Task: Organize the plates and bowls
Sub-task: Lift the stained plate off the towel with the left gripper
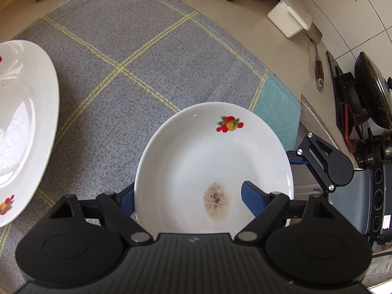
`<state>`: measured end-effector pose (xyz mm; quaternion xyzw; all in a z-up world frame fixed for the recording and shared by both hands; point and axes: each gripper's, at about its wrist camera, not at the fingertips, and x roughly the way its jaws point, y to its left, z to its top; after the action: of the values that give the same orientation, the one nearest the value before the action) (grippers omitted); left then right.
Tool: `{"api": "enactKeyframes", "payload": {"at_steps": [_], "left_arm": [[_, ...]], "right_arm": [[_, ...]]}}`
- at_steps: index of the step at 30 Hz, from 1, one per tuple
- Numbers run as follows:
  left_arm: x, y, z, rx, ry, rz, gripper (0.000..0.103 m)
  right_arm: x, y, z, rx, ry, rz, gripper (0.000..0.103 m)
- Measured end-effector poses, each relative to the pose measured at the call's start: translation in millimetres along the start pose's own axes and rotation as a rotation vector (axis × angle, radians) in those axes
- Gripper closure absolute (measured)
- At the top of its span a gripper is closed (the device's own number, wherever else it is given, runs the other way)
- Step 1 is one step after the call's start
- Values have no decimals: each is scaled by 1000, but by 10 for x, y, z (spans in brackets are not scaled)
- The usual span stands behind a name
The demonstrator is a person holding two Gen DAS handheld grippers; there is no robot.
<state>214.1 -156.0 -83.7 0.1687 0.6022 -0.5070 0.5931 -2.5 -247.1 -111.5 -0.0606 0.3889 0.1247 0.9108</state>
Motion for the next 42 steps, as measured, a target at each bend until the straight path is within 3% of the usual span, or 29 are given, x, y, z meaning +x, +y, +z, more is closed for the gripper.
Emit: {"api": "enactKeyframes", "payload": {"at_steps": [15,42], "left_arm": [[-32,70,-18,7,2,-45,21],[-152,-102,-54,-53,-60,-1,21]], "right_arm": [[37,-42,34,-21,24,19,0],[-53,-210,124,-136,30,53,0]]}}
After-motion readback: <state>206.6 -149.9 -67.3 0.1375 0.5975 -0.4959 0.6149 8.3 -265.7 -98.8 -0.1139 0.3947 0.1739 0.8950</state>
